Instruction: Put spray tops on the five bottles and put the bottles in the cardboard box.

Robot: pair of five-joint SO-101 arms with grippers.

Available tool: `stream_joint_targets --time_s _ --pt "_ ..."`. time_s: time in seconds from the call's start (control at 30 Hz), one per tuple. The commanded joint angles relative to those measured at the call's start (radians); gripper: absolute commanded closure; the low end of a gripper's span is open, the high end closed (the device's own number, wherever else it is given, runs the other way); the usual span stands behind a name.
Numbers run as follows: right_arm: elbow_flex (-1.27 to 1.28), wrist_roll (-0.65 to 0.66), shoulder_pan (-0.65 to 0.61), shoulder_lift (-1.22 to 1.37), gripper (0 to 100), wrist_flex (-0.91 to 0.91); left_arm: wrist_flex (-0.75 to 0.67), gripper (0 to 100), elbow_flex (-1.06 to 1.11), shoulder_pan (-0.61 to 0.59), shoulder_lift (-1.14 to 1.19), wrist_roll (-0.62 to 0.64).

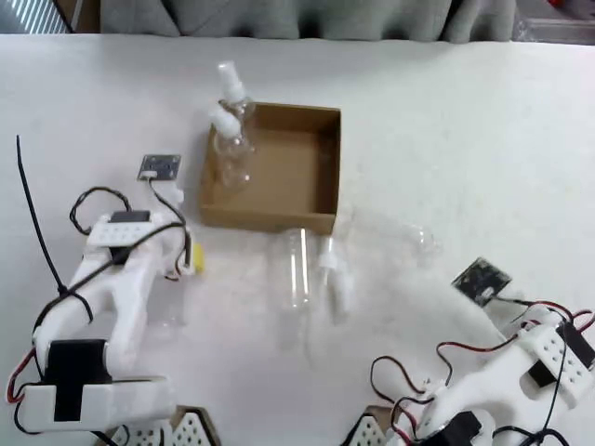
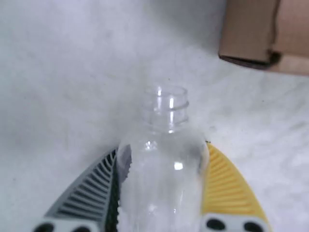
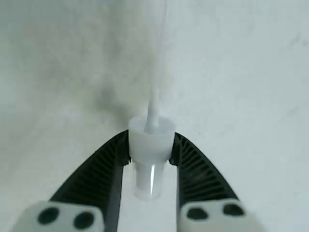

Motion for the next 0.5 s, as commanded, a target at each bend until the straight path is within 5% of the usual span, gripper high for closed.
stream_joint_targets --time_s 0.0,0.13,0.47 --pt "0.025 0.041 0.012 -0.021 92.7 -0.079 -0.014 98 -0.049 -0.008 -0.008 0.012" --pt "0.071 -0.086 0.018 -0.025 79.5 -0.217 -0.014 98 -0.049 -0.008 -0.008 0.012" --pt "0.037 -0.282 0.073 -0.031 90.0 -0.259 -0.014 98 -0.049 -0.008 -0.008 0.012"
